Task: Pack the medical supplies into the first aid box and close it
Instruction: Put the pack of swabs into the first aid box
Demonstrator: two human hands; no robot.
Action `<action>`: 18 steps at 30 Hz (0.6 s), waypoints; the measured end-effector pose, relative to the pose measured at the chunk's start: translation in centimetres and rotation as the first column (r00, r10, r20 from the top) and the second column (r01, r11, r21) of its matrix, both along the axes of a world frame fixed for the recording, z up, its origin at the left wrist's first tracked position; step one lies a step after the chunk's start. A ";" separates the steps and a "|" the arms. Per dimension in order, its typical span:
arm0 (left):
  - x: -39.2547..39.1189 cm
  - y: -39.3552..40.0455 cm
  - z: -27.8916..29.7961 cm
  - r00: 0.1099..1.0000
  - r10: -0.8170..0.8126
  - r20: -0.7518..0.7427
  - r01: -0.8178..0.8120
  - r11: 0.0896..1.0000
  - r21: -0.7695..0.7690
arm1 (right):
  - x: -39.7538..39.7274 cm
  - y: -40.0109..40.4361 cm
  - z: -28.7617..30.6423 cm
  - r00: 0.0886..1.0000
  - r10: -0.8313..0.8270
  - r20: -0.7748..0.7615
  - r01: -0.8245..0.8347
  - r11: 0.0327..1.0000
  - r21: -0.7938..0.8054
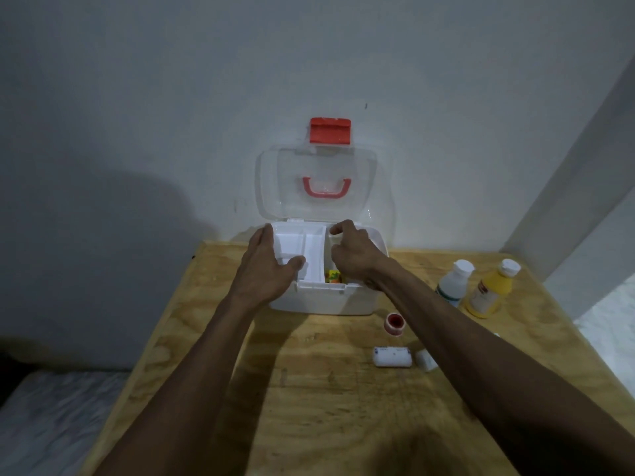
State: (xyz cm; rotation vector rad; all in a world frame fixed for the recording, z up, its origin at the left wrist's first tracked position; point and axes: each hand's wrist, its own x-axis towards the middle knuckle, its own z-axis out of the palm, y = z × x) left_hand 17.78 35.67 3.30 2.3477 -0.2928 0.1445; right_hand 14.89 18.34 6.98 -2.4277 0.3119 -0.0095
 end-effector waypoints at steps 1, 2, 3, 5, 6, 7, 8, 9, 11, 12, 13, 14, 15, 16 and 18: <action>0.0 0.0 0.0 1.000 -0.002 -0.002 0.002 1.000 0.001 | 0.0 0.1 -0.1 1.000 0.001 0.000 -0.001 1.000 0.005; 0.0 0.0 0.0 1.000 -0.005 -0.003 0.005 1.000 -0.001 | 0.0 0.1 -0.1 1.000 0.003 -0.004 -0.003 1.000 0.011; -0.1 0.0 0.0 1.000 -0.007 -0.003 0.007 1.000 -0.005 | 0.0 0.1 -0.2 1.000 0.003 -0.008 -0.003 1.000 0.021; -0.1 0.0 0.0 1.000 -0.004 -0.005 0.004 1.000 -0.012 | 0.1 0.0 -0.2 1.000 -0.008 -0.014 0.009 0.998 0.069; -0.1 0.0 0.0 1.000 -0.003 -0.007 0.003 1.000 -0.012 | 0.2 -0.1 -0.1 1.000 -0.014 -0.012 0.015 0.995 0.099; 0.0 0.0 0.0 1.000 -0.004 -0.007 0.004 1.000 -0.013 | 0.3 -0.2 -0.1 1.000 -0.016 -0.006 0.017 0.993 0.119; 0.0 0.1 0.0 1.000 -0.006 -0.006 0.006 1.000 -0.014 | 0.3 -0.2 -0.1 1.000 -0.012 0.002 0.012 0.991 0.134; 0.0 0.1 0.0 1.000 -0.008 -0.006 0.008 1.000 -0.015 | 0.3 -0.2 -0.1 1.000 -0.004 0.012 0.002 0.989 0.150; -0.1 0.1 0.0 1.000 -0.004 -0.009 0.004 1.000 -0.013 | 0.2 -0.1 -0.1 0.999 0.010 0.035 -0.016 0.983 0.185; -0.1 0.0 0.0 1.000 0.000 -0.011 0.000 1.000 -0.013 | 0.2 0.0 -0.1 0.999 0.018 0.043 -0.026 0.979 0.201; -0.2 0.0 0.0 1.000 0.002 -0.012 -0.002 1.000 -0.014 | 0.2 0.0 -0.1 0.998 0.029 0.048 -0.039 0.976 0.215; -0.3 -0.1 0.0 1.000 0.005 -0.012 -0.005 1.000 -0.016 | 0.2 0.1 -0.1 0.998 0.044 0.050 -0.054 0.973 0.226; -0.3 -0.1 0.0 1.000 0.007 -0.007 -0.007 1.000 -0.019 | 0.2 0.1 -0.1 0.997 0.062 0.050 -0.072 0.970 0.233; -0.4 -0.2 0.1 1.000 0.008 0.000 -0.008 1.000 -0.022 | 0.2 0.2 -0.1 0.996 0.080 0.049 -0.090 0.967 0.240; -0.4 -0.2 0.1 1.000 0.008 0.008 -0.007 1.000 -0.027 | 0.3 0.4 -0.1 0.993 0.110 0.045 -0.118 0.959 0.257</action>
